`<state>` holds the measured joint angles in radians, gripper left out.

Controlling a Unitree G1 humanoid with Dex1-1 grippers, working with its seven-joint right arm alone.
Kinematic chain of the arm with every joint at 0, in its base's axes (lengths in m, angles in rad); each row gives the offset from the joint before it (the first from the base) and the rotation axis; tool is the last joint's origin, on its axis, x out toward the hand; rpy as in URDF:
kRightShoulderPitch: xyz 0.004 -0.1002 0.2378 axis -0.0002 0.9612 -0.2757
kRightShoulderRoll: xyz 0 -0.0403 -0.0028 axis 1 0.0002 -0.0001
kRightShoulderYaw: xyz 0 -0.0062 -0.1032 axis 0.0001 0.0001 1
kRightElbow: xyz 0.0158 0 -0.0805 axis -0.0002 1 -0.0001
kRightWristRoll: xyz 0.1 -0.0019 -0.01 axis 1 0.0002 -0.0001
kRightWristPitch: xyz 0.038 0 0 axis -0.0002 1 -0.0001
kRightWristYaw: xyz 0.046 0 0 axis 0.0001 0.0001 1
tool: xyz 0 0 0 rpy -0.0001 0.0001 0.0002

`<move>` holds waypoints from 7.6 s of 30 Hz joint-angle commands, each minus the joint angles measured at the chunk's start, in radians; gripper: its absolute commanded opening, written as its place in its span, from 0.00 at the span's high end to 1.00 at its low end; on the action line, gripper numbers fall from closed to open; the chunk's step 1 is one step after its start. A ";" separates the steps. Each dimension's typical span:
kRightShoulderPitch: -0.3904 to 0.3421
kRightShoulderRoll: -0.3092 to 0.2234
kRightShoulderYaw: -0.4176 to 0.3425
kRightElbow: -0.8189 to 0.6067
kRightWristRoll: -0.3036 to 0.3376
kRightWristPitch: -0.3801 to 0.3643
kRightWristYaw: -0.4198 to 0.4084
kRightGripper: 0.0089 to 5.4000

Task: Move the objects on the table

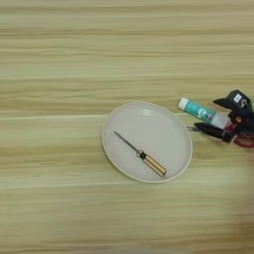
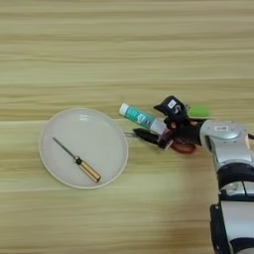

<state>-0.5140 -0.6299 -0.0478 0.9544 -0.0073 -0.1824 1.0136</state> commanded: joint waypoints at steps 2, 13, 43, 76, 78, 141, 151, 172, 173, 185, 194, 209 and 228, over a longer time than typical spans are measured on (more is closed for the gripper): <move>-0.086 -0.046 -0.008 -0.023 0.004 -0.004 -0.021 0.13; -0.093 -0.039 -0.003 0.021 -0.001 -0.003 -0.015 0.36; -0.134 -0.030 -0.037 -0.045 0.035 -0.034 -0.033 0.69; 0.149 0.102 0.162 -0.837 0.069 0.285 -0.003 0.69; 0.155 0.108 0.174 -0.816 0.067 0.284 0.001 0.69; 0.150 0.069 0.129 -0.901 0.108 0.333 0.065 0.17; 0.111 0.038 0.066 -0.920 0.135 0.345 0.047 0.01; -0.026 -0.095 -0.077 -0.465 0.124 0.185 0.029 0.01; -0.032 -0.100 -0.080 -0.438 0.122 0.174 0.028 0.01; -0.134 -0.141 -0.107 -0.110 0.100 0.076 -0.015 0.01; -0.192 -0.153 -0.109 0.045 0.070 0.038 -0.089 0.01; -0.272 -0.137 -0.117 0.227 0.027 0.055 -0.308 0.01; -0.404 -0.079 -0.165 0.325 0.024 0.279 -0.706 0.01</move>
<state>-0.8199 -0.6810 -0.2141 1.3146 0.0176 0.0711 0.3238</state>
